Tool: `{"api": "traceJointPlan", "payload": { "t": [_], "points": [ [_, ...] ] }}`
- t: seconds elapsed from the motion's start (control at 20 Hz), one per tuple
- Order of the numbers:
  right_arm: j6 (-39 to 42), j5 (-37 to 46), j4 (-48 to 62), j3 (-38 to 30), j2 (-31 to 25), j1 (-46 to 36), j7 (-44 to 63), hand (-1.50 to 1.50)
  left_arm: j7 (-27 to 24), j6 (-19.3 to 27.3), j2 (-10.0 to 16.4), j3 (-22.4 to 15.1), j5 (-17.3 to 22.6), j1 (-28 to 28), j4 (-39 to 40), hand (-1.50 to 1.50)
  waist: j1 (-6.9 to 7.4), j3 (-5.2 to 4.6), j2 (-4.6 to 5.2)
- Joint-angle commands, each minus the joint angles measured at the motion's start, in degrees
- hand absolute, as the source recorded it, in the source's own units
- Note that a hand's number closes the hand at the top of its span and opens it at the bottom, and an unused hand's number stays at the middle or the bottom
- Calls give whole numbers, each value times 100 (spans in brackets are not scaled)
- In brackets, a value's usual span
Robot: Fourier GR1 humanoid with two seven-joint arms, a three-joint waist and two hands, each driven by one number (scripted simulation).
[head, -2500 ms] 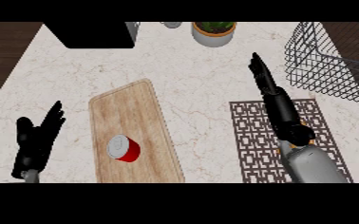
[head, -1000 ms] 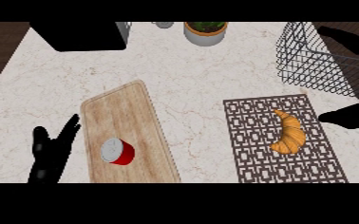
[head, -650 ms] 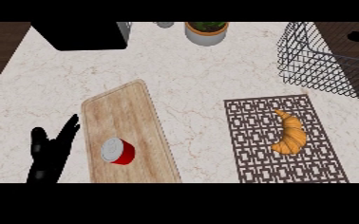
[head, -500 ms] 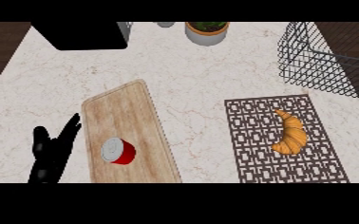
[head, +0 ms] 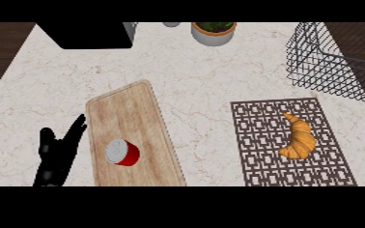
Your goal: Pick the croissant from the placemat and place it in the basket
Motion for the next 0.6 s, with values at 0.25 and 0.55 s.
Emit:
{"api": "traceJointPlan", "payload": {
  "t": [0.25,0.55],
  "points": [
    [-226,1210,97,10,1150,588,-599,-150,-33,-211,-212,2,-30,2,531,0,61,-33,58],
    [-529,1993,-412,320,1807,999,-531,-150,209,-235,-215,-2,-60,288,-32,0,58,-34,38]
  ]
}}
